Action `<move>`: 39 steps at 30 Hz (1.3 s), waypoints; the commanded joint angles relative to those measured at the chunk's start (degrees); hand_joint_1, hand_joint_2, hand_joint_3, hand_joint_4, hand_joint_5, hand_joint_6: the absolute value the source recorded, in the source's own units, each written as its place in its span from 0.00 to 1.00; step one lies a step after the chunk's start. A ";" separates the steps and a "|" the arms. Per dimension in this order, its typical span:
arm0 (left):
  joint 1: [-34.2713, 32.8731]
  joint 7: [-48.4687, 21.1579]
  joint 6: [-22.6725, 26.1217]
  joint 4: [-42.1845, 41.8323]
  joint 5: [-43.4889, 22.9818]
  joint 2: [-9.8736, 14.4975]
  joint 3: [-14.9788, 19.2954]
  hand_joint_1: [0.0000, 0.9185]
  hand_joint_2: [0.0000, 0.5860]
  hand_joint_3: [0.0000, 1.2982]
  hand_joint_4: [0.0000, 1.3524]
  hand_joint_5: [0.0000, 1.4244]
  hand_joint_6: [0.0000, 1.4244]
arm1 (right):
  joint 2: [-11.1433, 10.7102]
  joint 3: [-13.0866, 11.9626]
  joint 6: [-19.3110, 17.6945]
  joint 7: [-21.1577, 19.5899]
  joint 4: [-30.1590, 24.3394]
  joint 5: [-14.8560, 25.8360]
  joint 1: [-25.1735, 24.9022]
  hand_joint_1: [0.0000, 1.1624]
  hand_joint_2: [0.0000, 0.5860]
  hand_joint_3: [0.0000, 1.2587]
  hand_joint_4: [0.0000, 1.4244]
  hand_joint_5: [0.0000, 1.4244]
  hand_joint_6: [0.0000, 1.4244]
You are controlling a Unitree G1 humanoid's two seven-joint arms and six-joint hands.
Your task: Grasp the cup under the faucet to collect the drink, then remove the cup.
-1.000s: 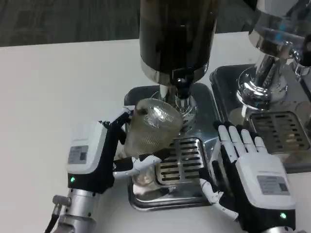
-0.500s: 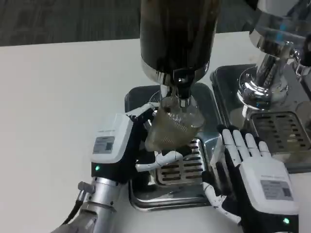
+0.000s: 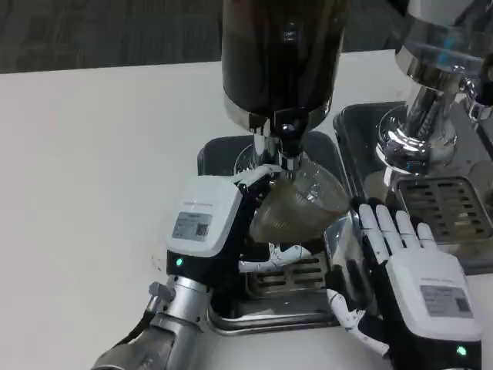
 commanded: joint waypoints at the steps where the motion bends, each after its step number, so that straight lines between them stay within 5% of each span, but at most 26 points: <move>1: -0.36 0.27 0.27 0.88 -0.16 -0.03 -0.54 0.55 0.11 0.44 0.53 0.68 0.77 | 0.24 -0.12 0.05 0.31 -0.88 0.20 -0.01 0.26 0.75 0.00 0.00 0.00 0.00; 8: 2.17 1.34 0.03 0.39 -0.61 1.12 -1.24 0.56 0.07 0.41 0.50 0.67 0.77 | 0.07 -0.25 -0.36 0.44 -0.42 0.74 -0.31 0.26 0.75 0.00 0.00 0.00 0.00; 17: 3.25 2.18 1.44 -0.75 -0.08 1.78 -2.09 0.37 0.06 0.28 0.34 0.53 0.61 | -0.28 -0.30 -0.93 0.85 0.11 1.44 -0.88 0.26 0.76 0.00 0.00 0.00 0.00; 27: 3.55 1.08 3.65 -1.39 -1.63 1.63 -0.81 0.30 0.07 0.20 0.25 0.48 0.53 | -0.50 -0.48 -0.98 0.81 0.43 2.09 -1.27 0.25 0.77 0.00 0.00 0.00 0.00; 30: 3.75 1.32 3.15 -2.25 -1.83 1.86 -0.49 0.24 0.08 0.17 0.21 0.44 0.50 | -0.54 -0.55 -0.92 0.70 0.43 2.38 -1.17 0.25 0.77 0.00 0.00 0.00 0.00; 34: 5.06 0.69 1.34 -4.80 -3.28 3.00 0.97 0.02 0.05 0.15 0.19 0.42 0.45 | -0.53 -0.81 -0.79 0.40 0.32 2.44 -0.89 0.25 0.77 0.00 0.00 0.00 0.00; 39: 7.90 -1.58 -2.11 -9.13 -6.02 5.91 3.53 0.00 0.00 0.11 0.13 0.39 0.40 | -0.31 -1.46 -0.47 0.16 0.39 2.57 -0.86 0.24 0.77 0.00 0.00 0.00 0.00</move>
